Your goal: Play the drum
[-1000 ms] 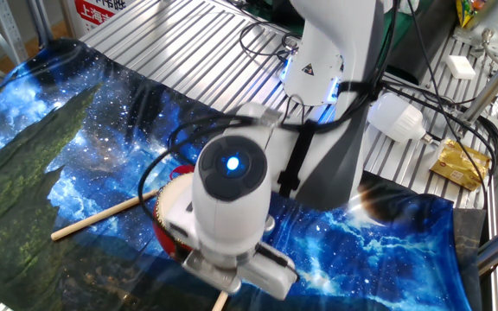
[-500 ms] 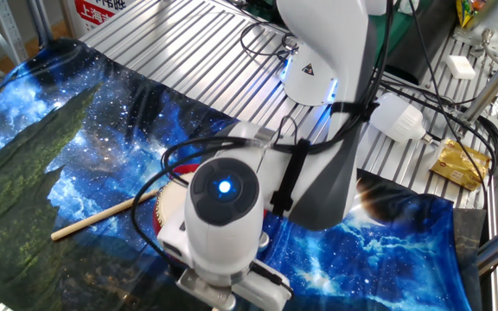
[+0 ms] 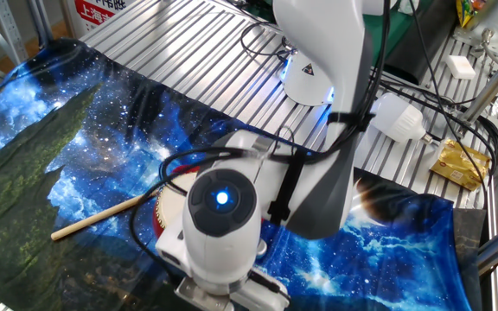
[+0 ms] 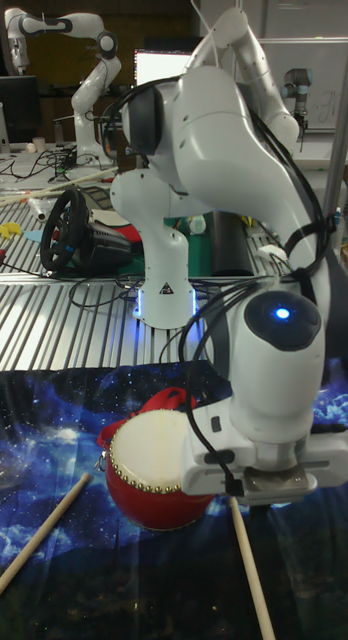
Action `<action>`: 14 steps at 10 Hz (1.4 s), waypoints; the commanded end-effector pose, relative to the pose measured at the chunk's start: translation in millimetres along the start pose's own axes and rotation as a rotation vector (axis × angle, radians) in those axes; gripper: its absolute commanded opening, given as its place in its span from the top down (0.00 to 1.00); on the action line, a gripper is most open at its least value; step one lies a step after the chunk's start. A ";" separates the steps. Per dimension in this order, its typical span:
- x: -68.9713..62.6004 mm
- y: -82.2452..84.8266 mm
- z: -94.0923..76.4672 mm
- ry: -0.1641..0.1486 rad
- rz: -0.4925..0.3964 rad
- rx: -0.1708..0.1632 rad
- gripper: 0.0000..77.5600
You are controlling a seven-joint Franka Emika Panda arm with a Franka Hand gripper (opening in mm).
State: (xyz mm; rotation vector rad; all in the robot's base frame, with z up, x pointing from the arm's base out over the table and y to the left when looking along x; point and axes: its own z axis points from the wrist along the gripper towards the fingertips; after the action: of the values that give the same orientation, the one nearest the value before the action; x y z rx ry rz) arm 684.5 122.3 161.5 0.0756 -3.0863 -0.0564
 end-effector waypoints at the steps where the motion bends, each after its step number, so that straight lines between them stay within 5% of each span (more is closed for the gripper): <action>1: -12.1 3.6 14.8 -0.023 -0.006 -0.001 1.00; 14: -23.1 0.9 59.2 -0.047 0.011 0.005 1.00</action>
State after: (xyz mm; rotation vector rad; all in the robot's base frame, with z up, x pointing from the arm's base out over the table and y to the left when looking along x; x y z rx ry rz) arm 702.1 131.0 103.0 0.0542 -3.1293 -0.0507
